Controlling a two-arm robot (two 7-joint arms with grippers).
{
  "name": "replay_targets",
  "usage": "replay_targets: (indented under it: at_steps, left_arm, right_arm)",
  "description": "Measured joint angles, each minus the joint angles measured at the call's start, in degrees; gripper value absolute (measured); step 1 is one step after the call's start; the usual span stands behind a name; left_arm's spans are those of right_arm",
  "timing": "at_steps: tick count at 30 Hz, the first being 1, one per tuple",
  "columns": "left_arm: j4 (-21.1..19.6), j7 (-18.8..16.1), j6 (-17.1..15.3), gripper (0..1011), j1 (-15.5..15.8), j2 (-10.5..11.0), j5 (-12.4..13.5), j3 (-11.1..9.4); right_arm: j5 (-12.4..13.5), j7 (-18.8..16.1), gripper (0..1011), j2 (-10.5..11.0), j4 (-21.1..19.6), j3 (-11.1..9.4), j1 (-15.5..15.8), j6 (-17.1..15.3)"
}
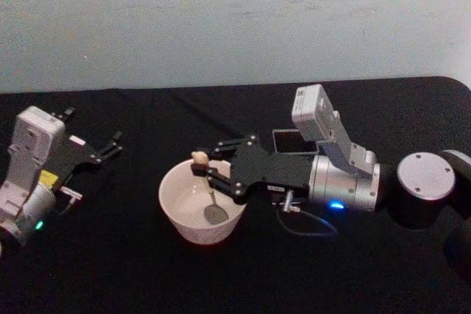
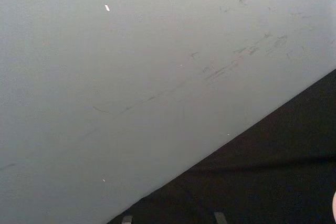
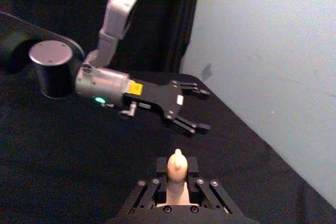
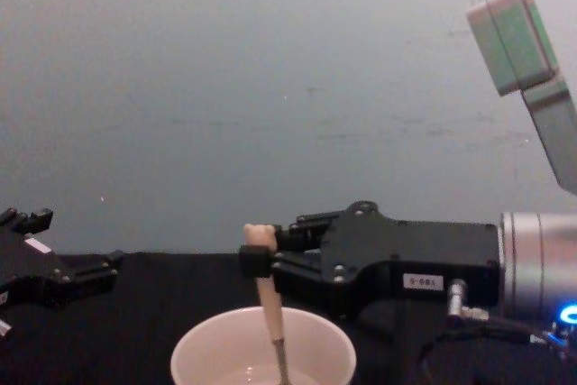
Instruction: Pick up the stirring spoon with one hand, stir inside the cup, then place it back in its original position.
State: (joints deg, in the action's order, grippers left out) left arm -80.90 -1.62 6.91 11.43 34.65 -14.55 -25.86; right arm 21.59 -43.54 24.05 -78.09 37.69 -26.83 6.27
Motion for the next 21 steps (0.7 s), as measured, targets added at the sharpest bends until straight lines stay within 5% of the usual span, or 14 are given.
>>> replay_targets:
  at_steps: [10, 21]
  left_arm:
    - [0.0, 0.0, 0.0, 1001, 0.0, 0.0, 0.0, 0.0]
    - [0.0, 0.0, 0.0, 1001, 0.0, 0.0, 0.0, 0.0]
  right_arm:
    - [0.7, -0.8, 213, -1.1, 0.4, 1.5, -0.2, 0.2]
    - [-0.8, 1.8, 213, -5.3, 5.8, 2.1, -3.2, 0.7]
